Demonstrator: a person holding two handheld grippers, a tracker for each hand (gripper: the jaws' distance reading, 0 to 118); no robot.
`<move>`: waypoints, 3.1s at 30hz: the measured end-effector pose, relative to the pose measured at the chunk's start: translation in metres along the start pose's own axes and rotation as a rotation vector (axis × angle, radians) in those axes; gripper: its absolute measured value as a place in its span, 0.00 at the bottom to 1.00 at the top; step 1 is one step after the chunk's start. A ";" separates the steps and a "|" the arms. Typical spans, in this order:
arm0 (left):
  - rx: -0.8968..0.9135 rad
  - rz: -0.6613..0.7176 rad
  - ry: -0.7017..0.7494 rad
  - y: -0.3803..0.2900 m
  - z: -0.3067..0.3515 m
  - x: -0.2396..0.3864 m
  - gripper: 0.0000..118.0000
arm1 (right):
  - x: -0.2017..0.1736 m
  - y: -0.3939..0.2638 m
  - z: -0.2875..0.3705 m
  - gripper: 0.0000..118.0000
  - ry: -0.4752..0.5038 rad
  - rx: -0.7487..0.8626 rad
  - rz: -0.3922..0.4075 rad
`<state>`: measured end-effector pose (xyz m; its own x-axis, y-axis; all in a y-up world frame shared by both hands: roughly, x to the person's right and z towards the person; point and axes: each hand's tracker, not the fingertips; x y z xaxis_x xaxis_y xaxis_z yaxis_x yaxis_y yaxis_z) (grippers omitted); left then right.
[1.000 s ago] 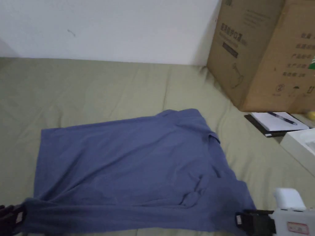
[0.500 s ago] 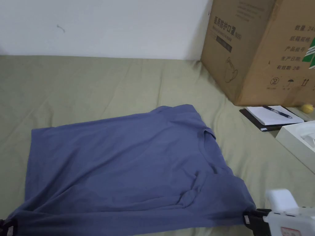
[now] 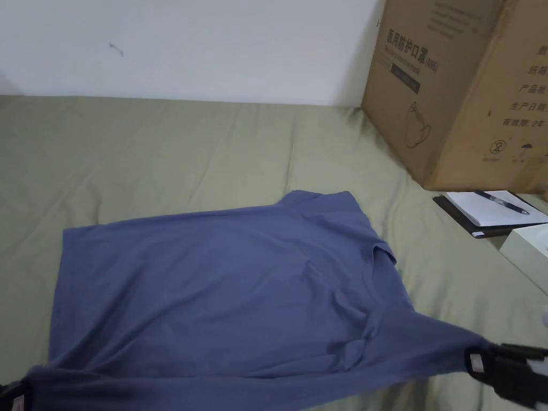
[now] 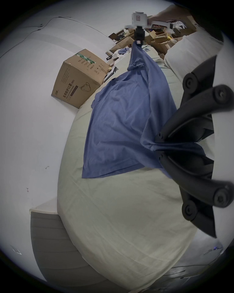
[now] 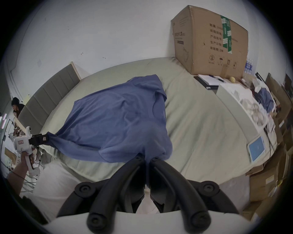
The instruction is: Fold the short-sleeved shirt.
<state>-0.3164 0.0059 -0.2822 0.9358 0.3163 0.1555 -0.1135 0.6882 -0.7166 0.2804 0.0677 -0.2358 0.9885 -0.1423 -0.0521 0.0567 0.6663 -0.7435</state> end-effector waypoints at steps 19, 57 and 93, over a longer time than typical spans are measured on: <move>-0.053 0.233 0.113 0.105 -0.175 -0.051 0.51 | 0.004 0.203 -0.296 0.40 -0.185 -0.250 -0.024; -0.264 0.177 0.295 0.063 -0.106 -0.051 0.98 | -0.118 0.009 -0.020 0.00 0.163 0.399 -0.051; -0.166 0.058 0.209 0.060 -0.105 -0.028 0.04 | 0.065 0.087 -0.211 0.09 0.021 -0.242 -0.333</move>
<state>-0.3146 -0.0305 -0.4009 0.9798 0.1991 -0.0204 -0.1291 0.5512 -0.8243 0.3201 -0.0376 -0.4448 0.9186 -0.3371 0.2060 0.3355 0.3903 -0.8574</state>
